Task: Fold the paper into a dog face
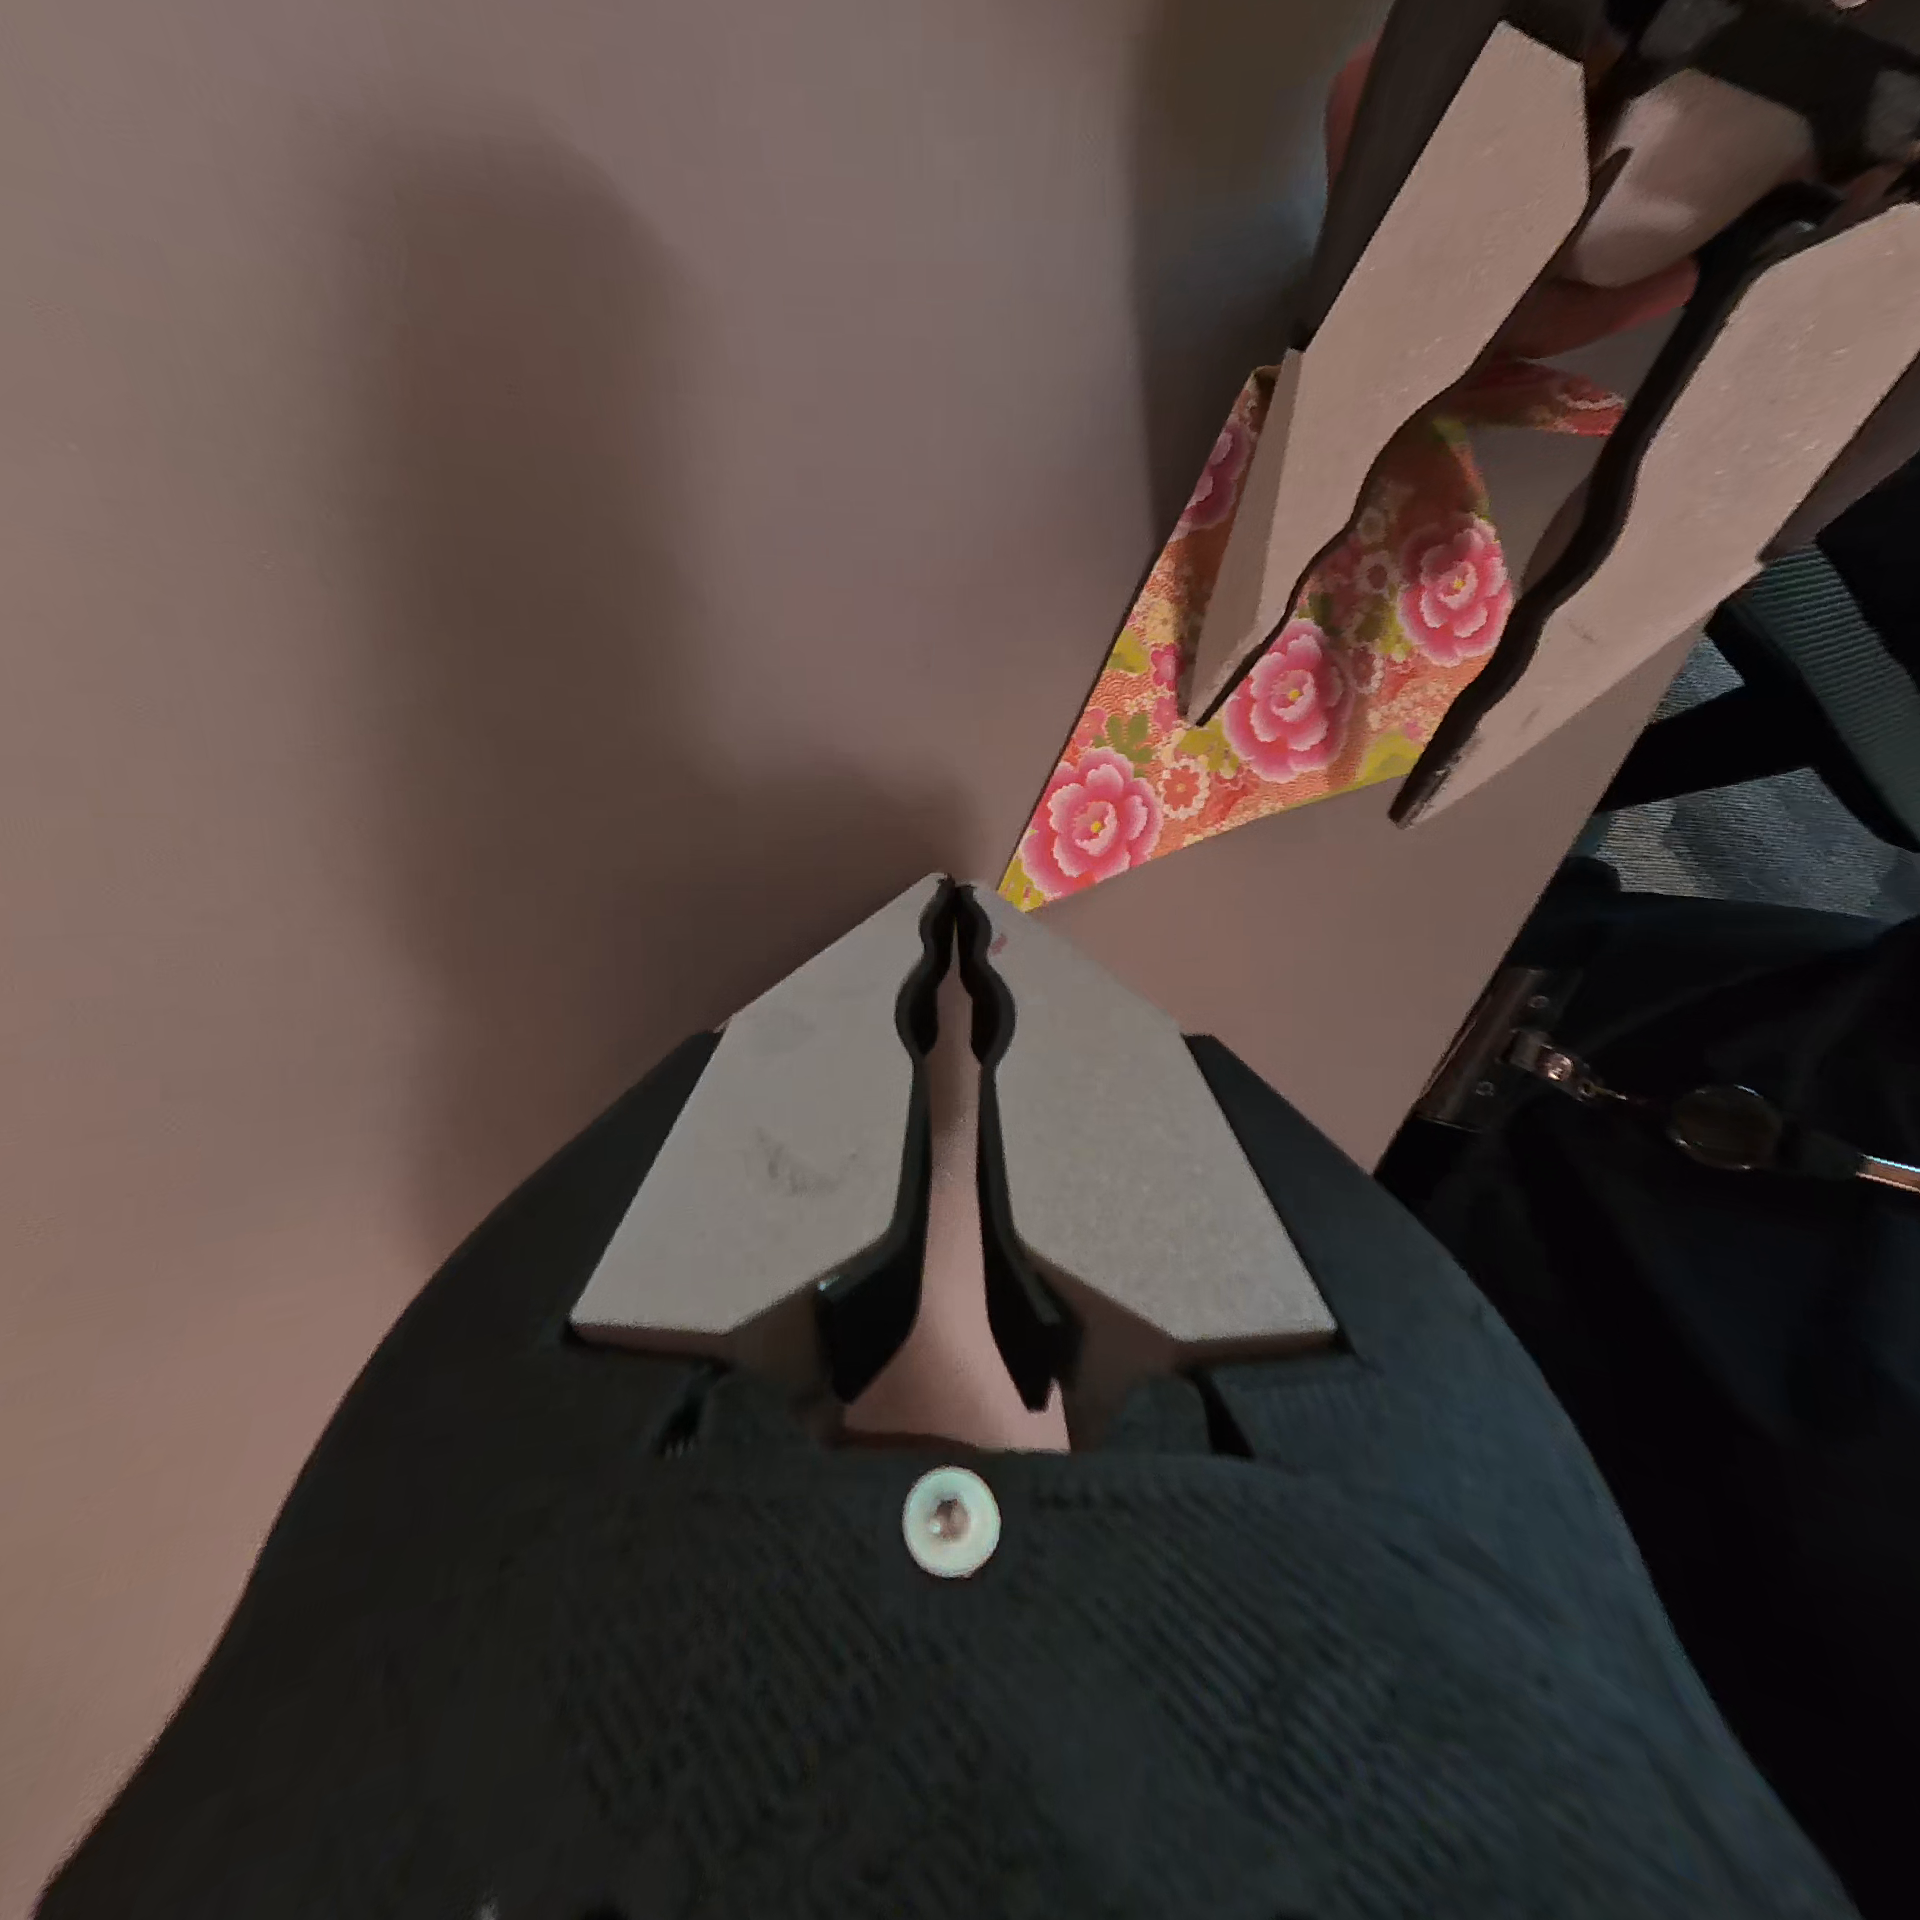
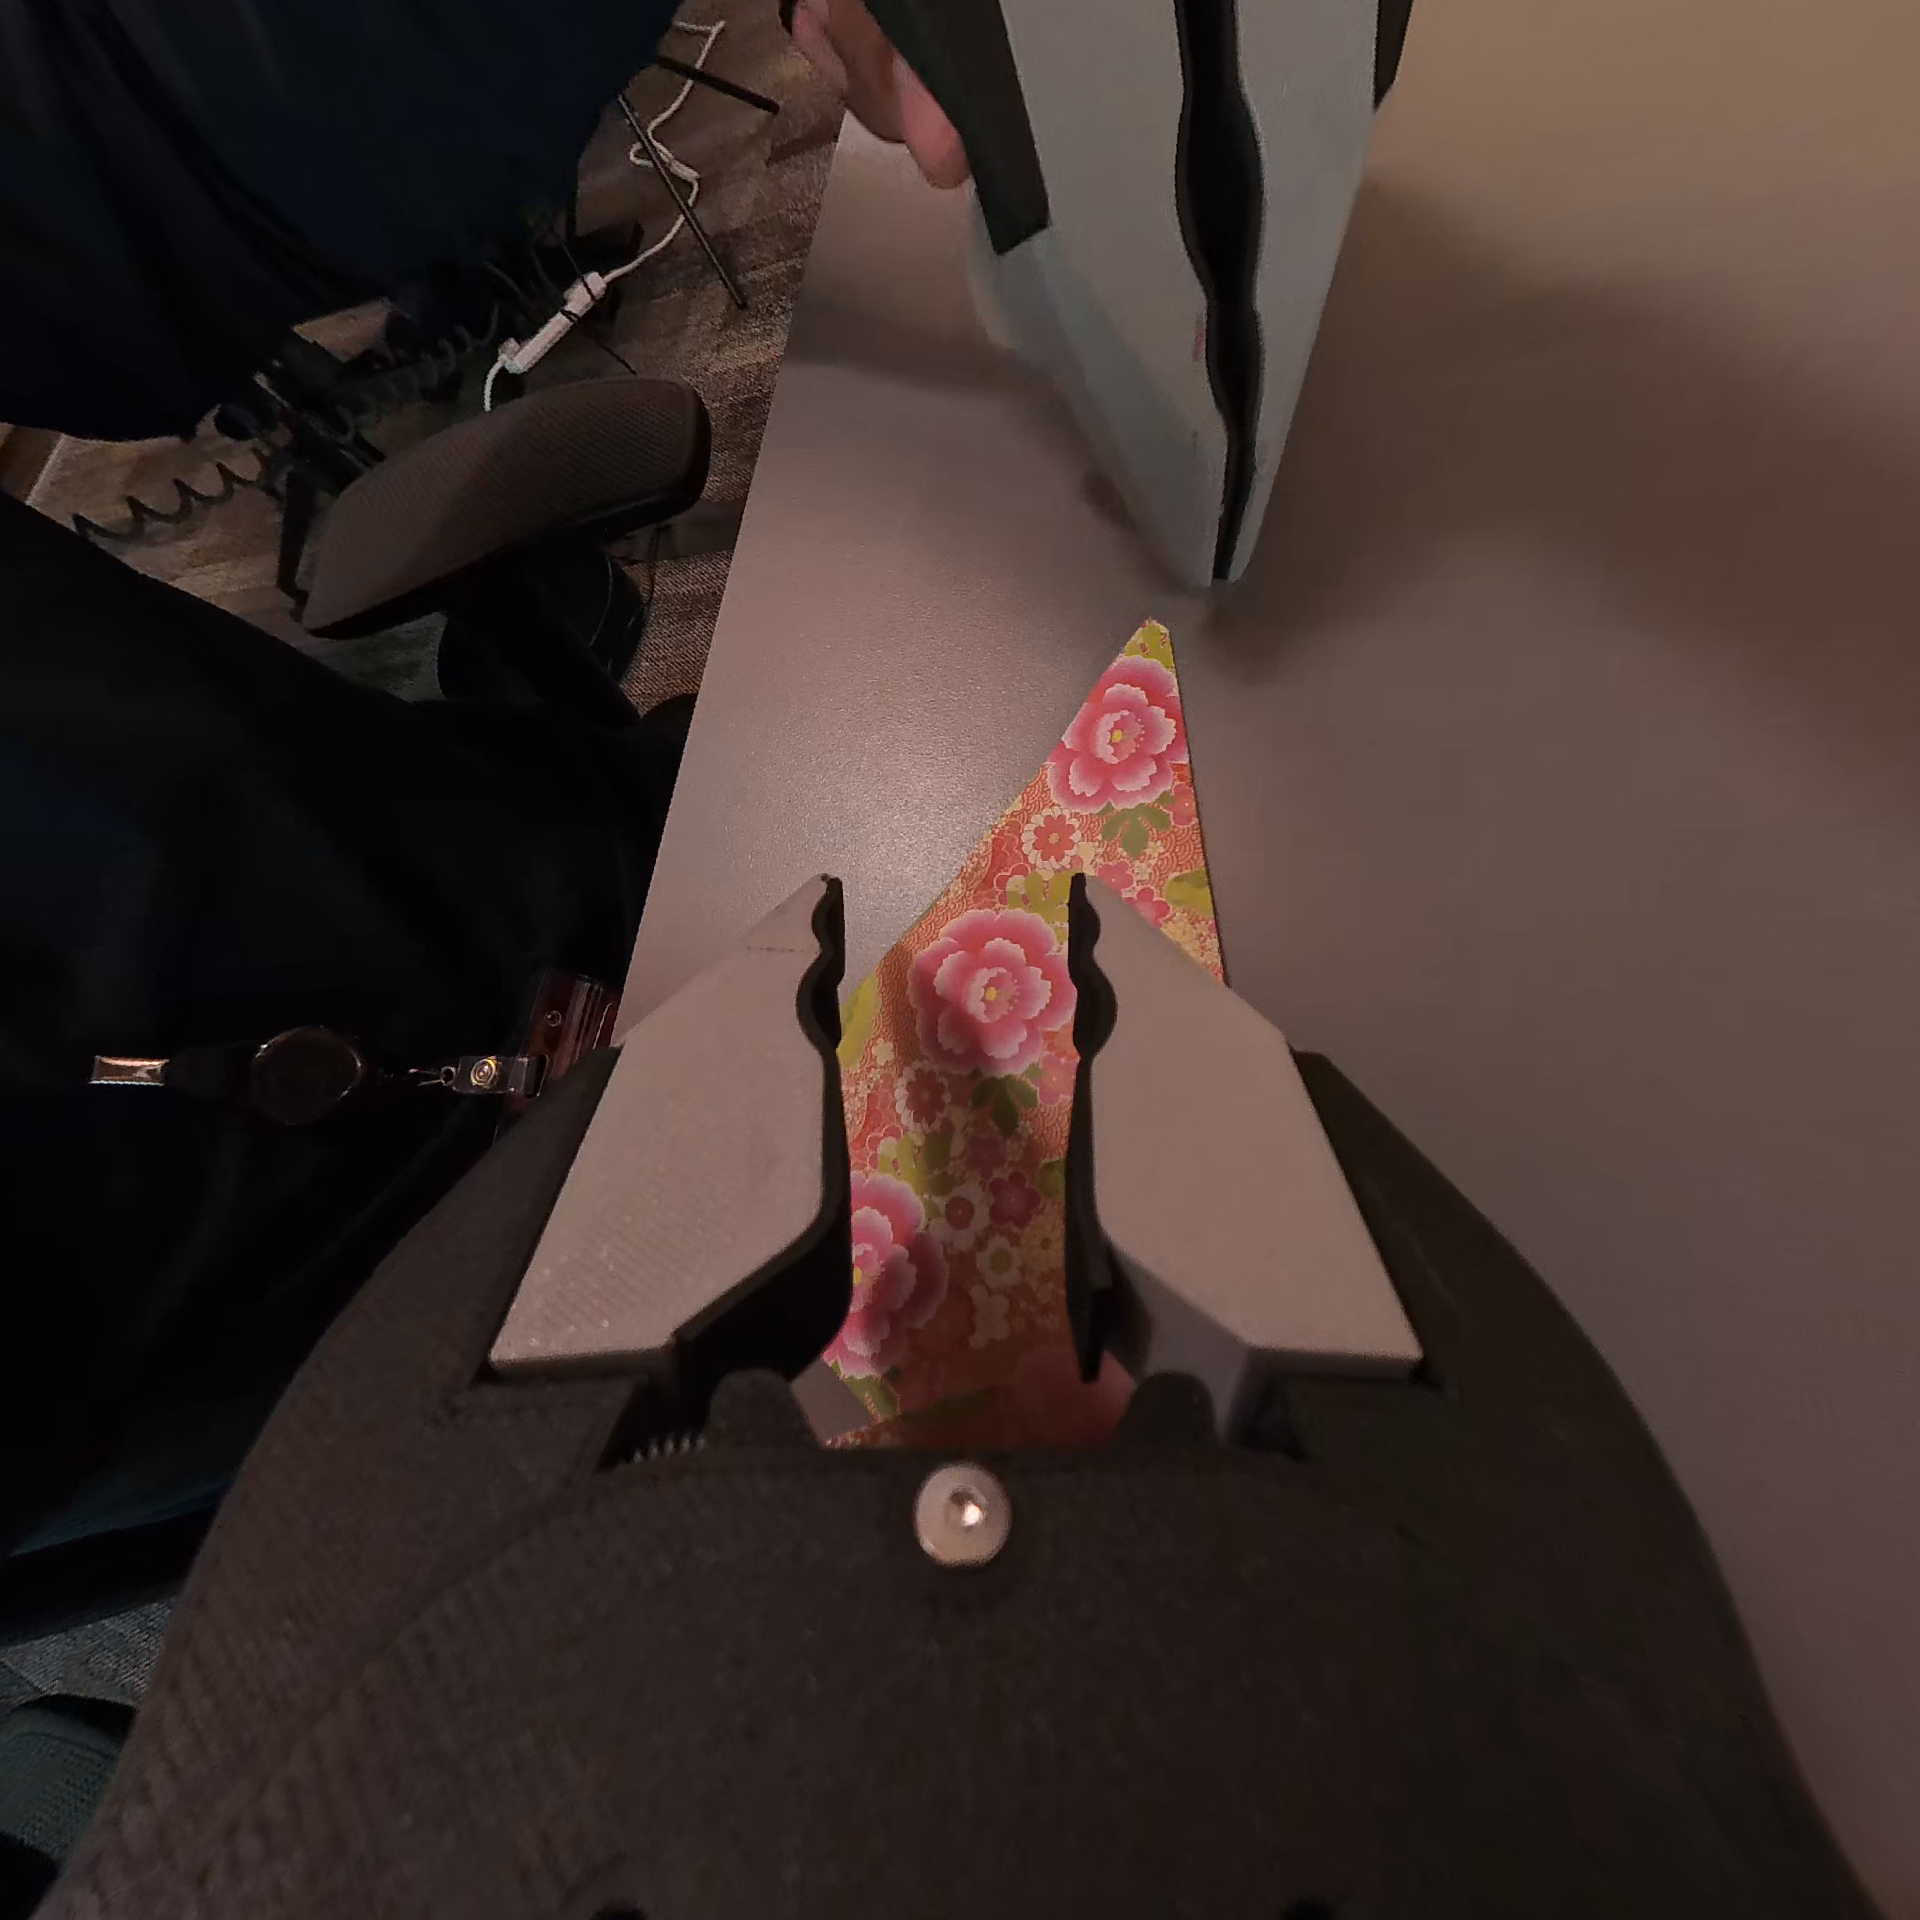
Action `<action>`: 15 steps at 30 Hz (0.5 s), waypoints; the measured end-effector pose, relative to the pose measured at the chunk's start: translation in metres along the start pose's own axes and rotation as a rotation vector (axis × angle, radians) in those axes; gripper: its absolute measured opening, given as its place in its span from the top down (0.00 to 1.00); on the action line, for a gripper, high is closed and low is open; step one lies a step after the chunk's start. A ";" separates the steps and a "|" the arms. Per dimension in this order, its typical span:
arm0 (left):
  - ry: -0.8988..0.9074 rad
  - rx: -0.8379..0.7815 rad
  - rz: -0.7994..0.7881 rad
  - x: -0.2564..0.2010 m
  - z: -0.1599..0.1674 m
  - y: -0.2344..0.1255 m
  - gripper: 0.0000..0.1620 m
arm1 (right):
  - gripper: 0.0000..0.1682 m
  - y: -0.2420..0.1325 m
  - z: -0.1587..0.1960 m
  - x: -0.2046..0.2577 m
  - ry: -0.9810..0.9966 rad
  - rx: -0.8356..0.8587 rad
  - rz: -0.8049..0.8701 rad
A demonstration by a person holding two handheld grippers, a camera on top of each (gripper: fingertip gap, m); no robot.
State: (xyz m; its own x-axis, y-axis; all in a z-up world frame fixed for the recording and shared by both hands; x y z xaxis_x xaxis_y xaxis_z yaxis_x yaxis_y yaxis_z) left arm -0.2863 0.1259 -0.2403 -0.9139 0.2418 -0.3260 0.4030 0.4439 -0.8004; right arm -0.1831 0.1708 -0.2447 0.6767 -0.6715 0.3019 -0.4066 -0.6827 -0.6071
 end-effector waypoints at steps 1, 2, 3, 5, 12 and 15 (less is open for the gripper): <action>-0.005 0.003 0.003 0.000 0.000 -0.002 1.00 | 0.76 0.000 0.000 0.000 -0.001 0.000 0.001; -0.013 0.008 0.011 0.000 0.001 -0.004 0.96 | 0.76 0.000 0.000 0.000 -0.001 -0.001 0.001; -0.024 0.018 0.029 -0.001 0.002 -0.006 0.86 | 0.76 0.000 0.000 0.000 -0.001 -0.001 0.001; -0.037 0.064 0.067 -0.003 0.008 -0.007 0.77 | 0.76 0.000 0.000 0.000 0.002 -0.002 0.000; 0.211 0.085 0.009 -0.004 0.013 -0.005 0.75 | 0.75 -0.001 0.000 0.001 0.005 -0.005 -0.006; 0.161 0.061 0.091 -0.010 0.009 -0.003 0.72 | 0.75 -0.001 0.000 0.001 0.008 -0.006 -0.009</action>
State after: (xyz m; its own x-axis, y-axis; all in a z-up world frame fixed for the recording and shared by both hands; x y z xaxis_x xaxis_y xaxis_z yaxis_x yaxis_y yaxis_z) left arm -0.2784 0.1146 -0.2392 -0.8525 0.4154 -0.3174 0.4750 0.3617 -0.8022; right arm -0.1822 0.1710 -0.2439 0.6756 -0.6675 0.3130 -0.4041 -0.6904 -0.6000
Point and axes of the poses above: each gripper's, where its closed fingertips meet, y out along the fingers, z out of its underside, x = y × z across the jaws, the point moved 4 cm from there along -y, back along the fingers, and after that the axes turned 2 degrees about z, right-handed, at the moved point
